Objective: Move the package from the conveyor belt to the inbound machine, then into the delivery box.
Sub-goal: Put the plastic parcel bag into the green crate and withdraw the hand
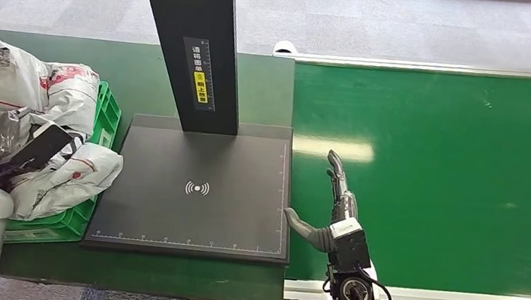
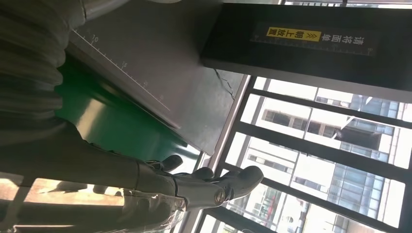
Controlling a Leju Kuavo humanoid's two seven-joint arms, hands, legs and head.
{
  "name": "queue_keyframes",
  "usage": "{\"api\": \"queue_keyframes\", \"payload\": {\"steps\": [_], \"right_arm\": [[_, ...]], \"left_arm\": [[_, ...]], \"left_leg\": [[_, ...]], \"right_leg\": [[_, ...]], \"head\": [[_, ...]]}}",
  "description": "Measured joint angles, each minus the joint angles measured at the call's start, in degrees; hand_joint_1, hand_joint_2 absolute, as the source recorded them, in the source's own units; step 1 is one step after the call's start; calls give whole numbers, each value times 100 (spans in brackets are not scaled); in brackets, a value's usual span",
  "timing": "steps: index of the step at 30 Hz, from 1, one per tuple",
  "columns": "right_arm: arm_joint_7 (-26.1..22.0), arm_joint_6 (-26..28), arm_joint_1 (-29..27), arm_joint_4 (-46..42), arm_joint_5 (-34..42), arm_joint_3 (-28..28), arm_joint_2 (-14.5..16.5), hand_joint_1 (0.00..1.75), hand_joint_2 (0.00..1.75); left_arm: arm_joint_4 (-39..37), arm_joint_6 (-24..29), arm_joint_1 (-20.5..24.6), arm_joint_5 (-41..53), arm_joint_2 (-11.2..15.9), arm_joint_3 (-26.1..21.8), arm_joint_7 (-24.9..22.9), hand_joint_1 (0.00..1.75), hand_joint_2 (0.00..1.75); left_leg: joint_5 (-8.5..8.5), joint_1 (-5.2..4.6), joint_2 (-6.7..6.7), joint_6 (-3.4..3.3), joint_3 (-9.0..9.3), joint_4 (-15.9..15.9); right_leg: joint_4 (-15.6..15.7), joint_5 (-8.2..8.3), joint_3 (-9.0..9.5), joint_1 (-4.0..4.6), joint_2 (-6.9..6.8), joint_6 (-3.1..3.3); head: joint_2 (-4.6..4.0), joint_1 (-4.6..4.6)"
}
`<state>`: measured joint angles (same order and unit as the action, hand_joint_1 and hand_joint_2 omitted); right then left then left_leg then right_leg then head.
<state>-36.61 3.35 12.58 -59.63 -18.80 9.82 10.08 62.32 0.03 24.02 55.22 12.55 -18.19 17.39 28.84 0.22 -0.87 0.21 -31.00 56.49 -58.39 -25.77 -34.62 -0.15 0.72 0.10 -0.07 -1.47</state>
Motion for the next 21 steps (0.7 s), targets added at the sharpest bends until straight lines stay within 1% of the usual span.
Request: {"api": "queue_keyframes", "payload": {"steps": [2, 4, 6, 8, 10, 15, 17, 19, 21], "right_arm": [[5, 1, 5, 0, -2, -1, 0, 0, 175], [33, 4, 3, -2, -14, -2, 1, 0, 175], [90, 10, -8, -13, -42, -3, 3, 0, 175], [150, 14, -28, -38, -69, -4, 9, 0, 175], [186, 15, -48, -65, -80, -5, 15, 0, 175], [201, 16, -59, -103, -85, -5, 17, 0, 175], [214, 20, -60, -108, -86, -5, 19, 0, 175], [240, 30, -72, -121, -87, -5, 25, 0, 175], [264, 40, -104, -157, -87, -5, 30, 0, 175]], "left_arm": [[-150, -139, 115, 109, 78, 151, -275, 172, 175], [-347, -149, 252, 240, 145, 257, -684, 88, 175], [-552, 45, 375, 364, 184, 304, -1103, 7, 175], [-742, 339, 474, 499, 202, 313, -1513, 7, 175], [-883, 540, 533, 591, 216, 312, -1780, 7, 175], [-1076, 681, 621, 632, 239, 306, -1918, 0, 175], [-1112, 883, 632, 685, 242, 284, -2040, 0, 175], [-1126, 1314, 629, 757, 232, 227, -2115, 0, 175], [-1094, 2065, 601, 815, 206, 138, -1948, 0, 175]], "left_leg": [[0, 0, -9, 0, 1, 0], [-1, 0, -8, 1, 5, 0], [-4, 0, -5, 4, 8, 0], [-6, 0, -4, 7, 9, 0], [-7, 1, -3, 7, 10, 0], [-7, 2, -2, 8, 9, 0], [-7, 2, -1, 8, 9, 0], [-7, 2, 1, 8, 9, 0], [-7, 2, 7, 8, 7, 0]], "right_leg": [[0, -1, 6, 0, -9, 0], [0, -1, 11, 0, -10, 0], [0, 1, 12, 0, -10, 2], [0, 3, 13, 0, -8, 3], [-1, 4, 12, 1, -6, 4], [-1, 3, 11, 2, -6, 5], [-1, 3, 10, 2, -5, 5], [-1, 3, 9, 2, -2, 5], [-1, 3, 7, 2, 0, 5]], "head": [[0, 1], [0, 1], [0, 2], [0, 1], [0, -1], [0, 1], [0, 1], [0, 1], [0, 1]]}}
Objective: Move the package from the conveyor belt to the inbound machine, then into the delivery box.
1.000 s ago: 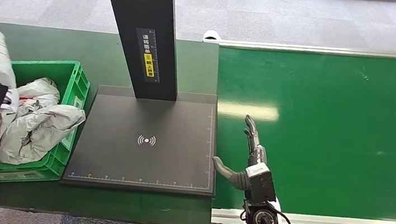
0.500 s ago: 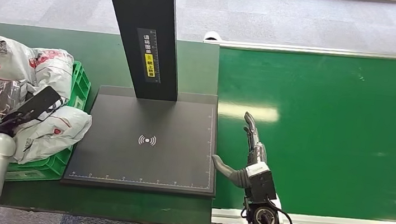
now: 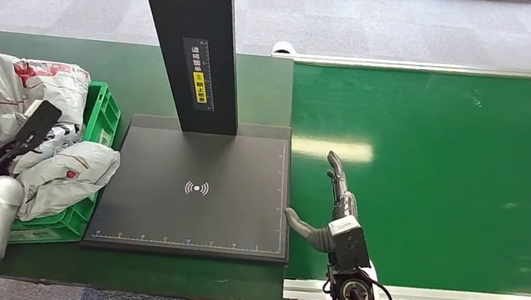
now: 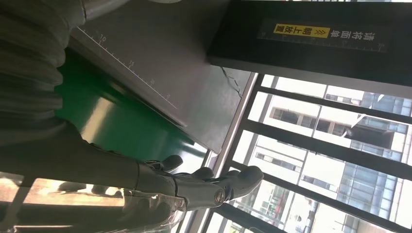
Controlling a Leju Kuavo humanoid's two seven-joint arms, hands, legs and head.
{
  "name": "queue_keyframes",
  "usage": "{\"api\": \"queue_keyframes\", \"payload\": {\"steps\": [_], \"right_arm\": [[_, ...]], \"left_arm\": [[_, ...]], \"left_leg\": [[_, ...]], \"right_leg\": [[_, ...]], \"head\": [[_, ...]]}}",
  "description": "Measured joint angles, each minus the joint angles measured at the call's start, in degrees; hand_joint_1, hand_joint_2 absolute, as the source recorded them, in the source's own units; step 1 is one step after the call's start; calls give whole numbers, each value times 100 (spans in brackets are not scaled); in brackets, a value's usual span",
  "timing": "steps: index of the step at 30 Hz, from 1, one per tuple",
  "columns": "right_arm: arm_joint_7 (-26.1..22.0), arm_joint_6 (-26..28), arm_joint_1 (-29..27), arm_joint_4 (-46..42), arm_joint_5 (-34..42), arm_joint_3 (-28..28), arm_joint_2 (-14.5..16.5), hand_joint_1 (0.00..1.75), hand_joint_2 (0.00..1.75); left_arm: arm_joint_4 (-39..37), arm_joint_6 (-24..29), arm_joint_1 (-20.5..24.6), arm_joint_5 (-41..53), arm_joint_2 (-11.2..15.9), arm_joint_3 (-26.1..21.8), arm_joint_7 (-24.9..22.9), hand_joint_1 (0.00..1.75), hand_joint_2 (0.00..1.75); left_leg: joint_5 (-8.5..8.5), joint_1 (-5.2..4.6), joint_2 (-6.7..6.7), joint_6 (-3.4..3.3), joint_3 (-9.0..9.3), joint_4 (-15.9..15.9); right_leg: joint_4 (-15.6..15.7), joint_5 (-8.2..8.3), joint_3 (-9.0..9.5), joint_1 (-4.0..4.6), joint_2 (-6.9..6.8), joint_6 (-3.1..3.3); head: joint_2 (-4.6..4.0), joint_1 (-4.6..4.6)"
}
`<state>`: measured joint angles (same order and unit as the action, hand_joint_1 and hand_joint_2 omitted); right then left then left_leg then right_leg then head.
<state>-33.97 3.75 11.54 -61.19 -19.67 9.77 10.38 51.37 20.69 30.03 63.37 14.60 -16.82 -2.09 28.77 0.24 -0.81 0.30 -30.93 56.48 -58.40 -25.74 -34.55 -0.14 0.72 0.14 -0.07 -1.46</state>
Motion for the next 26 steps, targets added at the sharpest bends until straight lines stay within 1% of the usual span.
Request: {"api": "queue_keyframes", "payload": {"steps": [3, 5, 6, 9, 12, 15, 16, 19, 21, 22, 24, 25, 26], "right_arm": [[13, 18, -44, -44, 5, 2, 11, 0, 175], [9, 53, -50, -46, 20, 10, 25, 0, 175], [2, 73, -50, -46, 30, 16, 28, 0, 175], [-24, 105, -48, -45, 55, 40, 33, 0, 175], [-51, 109, -46, -39, 78, 71, 41, 0, 175], [-89, 110, -37, -16, 107, 105, 46, 0, 175], [-99, 111, -31, -6, 114, 111, 48, 0, 175], [-122, 118, -16, 28, 131, 116, 47, 0, 175], [-140, 121, -7, 52, 136, 119, 45, 0, 175], [-151, 122, -2, 63, 137, 120, 43, 0, 175], [-173, 122, 8, 74, 141, 120, 34, 0, 175], [-182, 121, 13, 75, 145, 120, 30, 0, 175], [-186, 121, 16, 76, 146, 120, 28, 0, 175]], "left_arm": [[244, 1235, -114, -25, -67, -133, 542, 0, 175], [561, 1666, -217, -262, -155, -228, 1061, 0, 175], [747, 1766, -259, -415, -221, -292, 1376, 0, 175], [1293, 1841, -316, -756, -497, -587, 2290, 0, 175], [1707, 1848, -324, -1034, -761, -878, 2985, 0, 175], [2151, 1848, -333, -1512, -1066, -1207, 3854, 0, 175], [2316, 1848, -347, -1666, -1158, -1288, 4031, 0, 175], [2832, 1848, -425, -2047, -1370, -1365, 4174, 0, 175], [3187, 1848, -535, -2514, -1482, -1274, 4190, 0, 175], [3353, 1842, -610, -2857, -1525, -1153, 4195, 0, 175], [3553, 1777, -758, -3593, -1556, -765, 4199, 0, 175], [3606, 1717, -829, -3868, -1557, -544, 4200, 0, 175], [3629, 1681, -864, -4015, -1557, -427, 4200, 0, 175]], "left_leg": [[0, 0, 6, 0, -3, 0], [1, 0, 8, 0, -4, 0], [1, 0, 8, 0, -6, 0], [2, -1, 5, 0, -11, 0], [2, -1, 9, 0, -11, 0], [2, 0, 9, 0, -11, 0], [2, 0, 9, 0, -12, 0], [3, 1, 10, 0, -12, 0], [3, 0, 10, 0, -13, 0], [3, 0, 8, 0, -13, 0], [3, -1, 4, 0, -15, 0], [3, -1, 2, 0, -16, 0], [3, -1, 2, 0, -17, 0]], "right_leg": [[0, 0, -3, 0, 1, 0], [0, 0, -6, 0, 3, 0], [1, 0, -7, 0, 3, 0], [1, -1, -9, -1, 2, -1], [1, 0, -11, -1, 9, -1], [1, 1, -12, -1, 9, -1], [1, 1, -12, 0, 10, -1], [1, 0, -14, 0, 10, -1], [2, 0, -16, 0, 10, -1], [2, 0, -17, 0, 9, -1], [3, 0, -17, -1, 7, -1], [3, 0, -16, -2, 6, -2], [3, 0, -15, -2, 5, -2]], "head": [[0, 0], [0, -1], [0, -1], [0, 1], [0, -1], [0, -1], [0, -1], [0, 0], [0, 0], [0, 0], [0, 0], [0, 0], [0, -1]]}}
